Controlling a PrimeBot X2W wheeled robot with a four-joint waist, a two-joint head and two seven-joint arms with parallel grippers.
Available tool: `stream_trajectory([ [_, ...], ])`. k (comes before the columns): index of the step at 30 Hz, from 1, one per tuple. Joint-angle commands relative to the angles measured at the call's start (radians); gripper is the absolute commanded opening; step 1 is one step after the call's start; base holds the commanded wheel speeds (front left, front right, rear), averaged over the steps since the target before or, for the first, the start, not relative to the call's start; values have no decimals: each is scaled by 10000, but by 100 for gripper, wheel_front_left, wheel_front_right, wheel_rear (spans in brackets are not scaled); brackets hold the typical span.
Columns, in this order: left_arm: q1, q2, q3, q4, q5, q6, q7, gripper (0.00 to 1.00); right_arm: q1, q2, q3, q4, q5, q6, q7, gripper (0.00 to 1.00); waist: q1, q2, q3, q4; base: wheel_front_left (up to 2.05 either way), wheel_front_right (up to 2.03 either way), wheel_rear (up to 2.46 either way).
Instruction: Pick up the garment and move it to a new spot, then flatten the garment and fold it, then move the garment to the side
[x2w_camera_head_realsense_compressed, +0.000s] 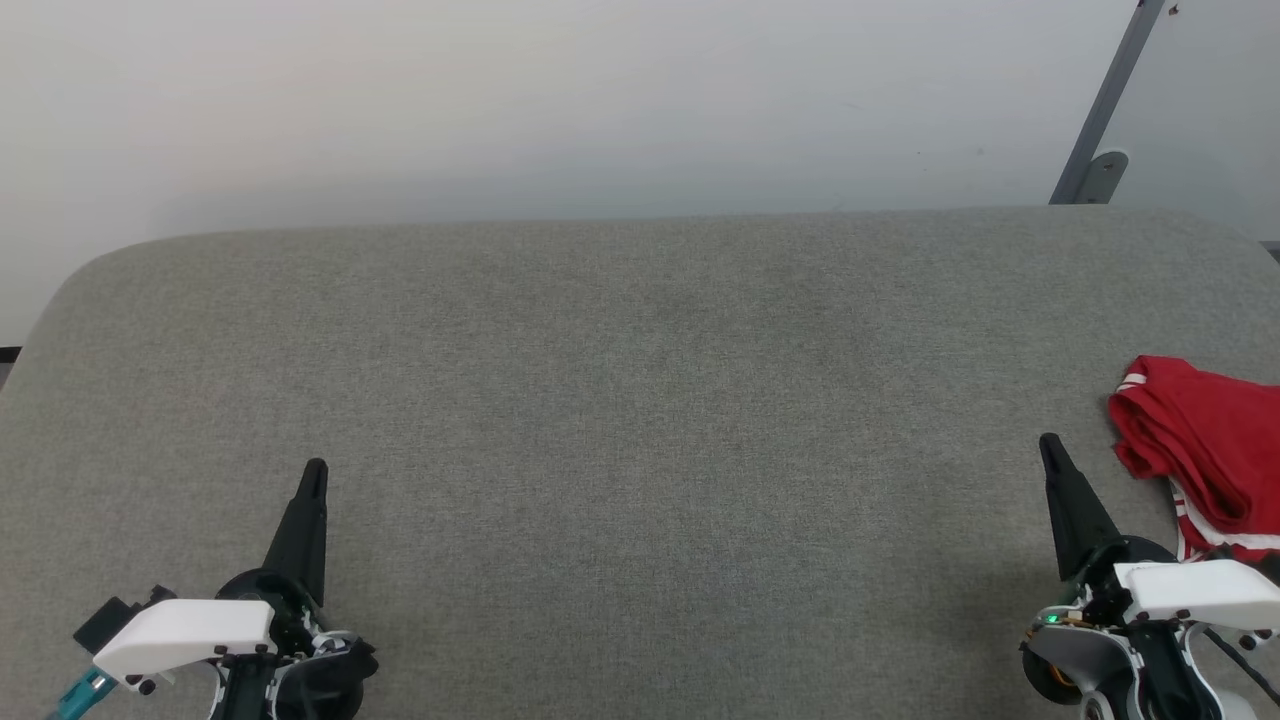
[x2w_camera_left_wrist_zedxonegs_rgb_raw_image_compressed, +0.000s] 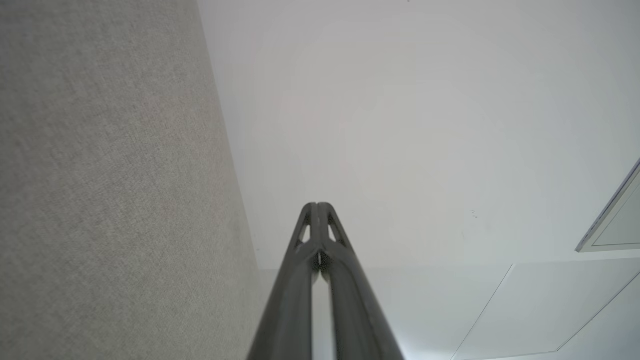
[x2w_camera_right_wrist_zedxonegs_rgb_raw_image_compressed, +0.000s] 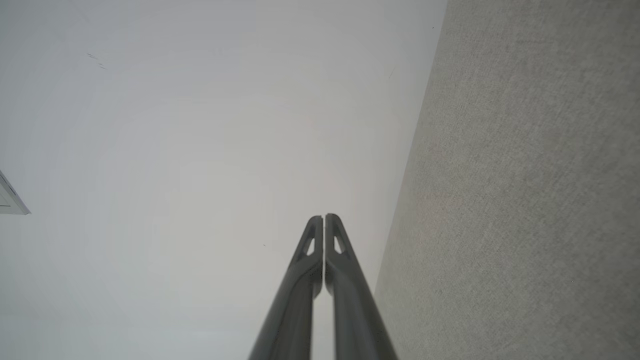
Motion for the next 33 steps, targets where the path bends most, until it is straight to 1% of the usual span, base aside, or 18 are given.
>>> stream_trajectory([
  [1,-126,-7,38,1,-7,22,40,0,-39,14,-7,-16,37,0,23,0,0,0,0,0,0,0,0],
  [33,-133,-60,108,3,75,22,101,0,-39,14,-6,-16,39,0,22,0,0,0,0,0,0,0,0],
])
